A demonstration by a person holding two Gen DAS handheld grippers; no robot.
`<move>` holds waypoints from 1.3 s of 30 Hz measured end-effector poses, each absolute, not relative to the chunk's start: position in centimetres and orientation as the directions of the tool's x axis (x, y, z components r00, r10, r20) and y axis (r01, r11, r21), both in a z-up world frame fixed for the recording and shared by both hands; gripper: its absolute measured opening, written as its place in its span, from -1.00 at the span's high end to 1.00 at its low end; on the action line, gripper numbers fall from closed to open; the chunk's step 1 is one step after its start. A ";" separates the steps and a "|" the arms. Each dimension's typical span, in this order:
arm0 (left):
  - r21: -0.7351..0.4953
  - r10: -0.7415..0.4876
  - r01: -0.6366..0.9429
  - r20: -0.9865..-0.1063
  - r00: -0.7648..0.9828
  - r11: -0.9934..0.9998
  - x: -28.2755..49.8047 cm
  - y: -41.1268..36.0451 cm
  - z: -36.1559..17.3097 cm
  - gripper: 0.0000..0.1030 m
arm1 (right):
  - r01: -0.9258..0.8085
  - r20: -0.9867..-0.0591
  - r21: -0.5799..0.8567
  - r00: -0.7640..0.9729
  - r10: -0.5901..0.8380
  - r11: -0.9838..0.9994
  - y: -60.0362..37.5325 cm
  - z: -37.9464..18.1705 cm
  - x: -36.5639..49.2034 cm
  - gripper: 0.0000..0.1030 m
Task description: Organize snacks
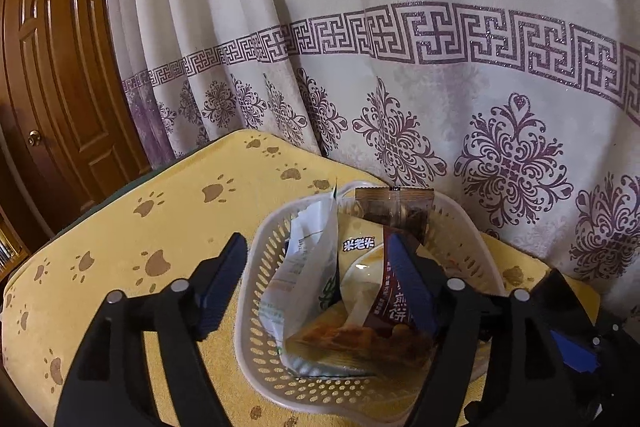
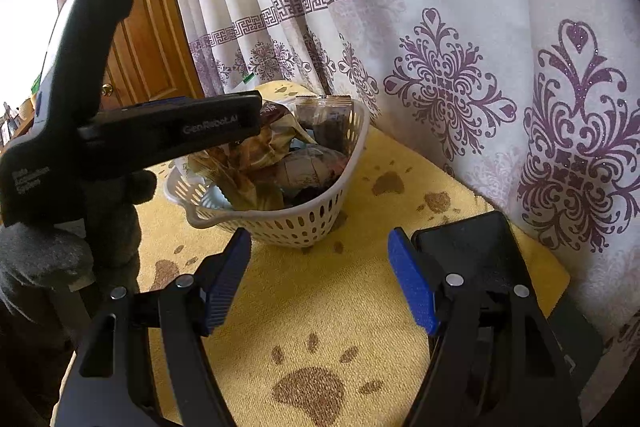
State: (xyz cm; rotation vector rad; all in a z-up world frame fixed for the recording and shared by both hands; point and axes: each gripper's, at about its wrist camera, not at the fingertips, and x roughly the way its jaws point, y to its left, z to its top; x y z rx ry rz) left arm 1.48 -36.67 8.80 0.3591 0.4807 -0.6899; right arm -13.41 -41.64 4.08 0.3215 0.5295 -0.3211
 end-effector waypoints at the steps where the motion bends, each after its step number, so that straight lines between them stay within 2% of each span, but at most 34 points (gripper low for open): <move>1: 0.152 -0.522 0.680 -0.530 0.669 0.717 1.4 -36.5 8.9 -0.49 | 0.377 -0.536 0.214 0.816 -0.214 0.901 -41.6 4.1 -13.5 -0.41; 10: 0.136 -0.539 0.683 -0.511 0.669 0.718 0.8 -35.4 9.9 -0.54 | 0.377 -0.534 0.212 0.817 -0.216 0.902 -41.5 4.3 -13.8 -0.41; 20: -0.088 -0.586 0.648 -0.531 0.612 0.756 3.4 -30.8 12.0 -0.54 | 0.374 -0.556 0.193 0.803 -0.213 0.907 -40.7 4.6 -14.1 -0.41; 22: -0.101 -0.574 0.624 -0.526 0.628 0.775 3.9 -29.8 12.3 -0.54 | 0.375 -0.566 0.188 0.796 -0.212 0.908 -40.6 4.5 -14.0 -0.42; 25: -0.101 -0.560 0.607 -0.524 0.642 0.789 4.0 -28.7 12.4 -0.54 | 0.381 -0.581 0.184 0.786 -0.212 0.906 -40.4 4.5 -13.9 -0.58; 30: -0.097 -0.536 0.587 -0.544 0.646 0.804 3.6 -27.4 11.8 -0.54 | 0.402 -0.613 0.148 0.754 -0.235 0.904 -40.3 4.5 -13.4 -0.67; 39: 0.015 -0.463 0.560 -0.546 0.699 0.828 0.1 -25.6 10.6 -0.64 | 0.440 -0.609 0.064 0.728 -0.314 0.896 -39.0 5.4 -13.2 -0.91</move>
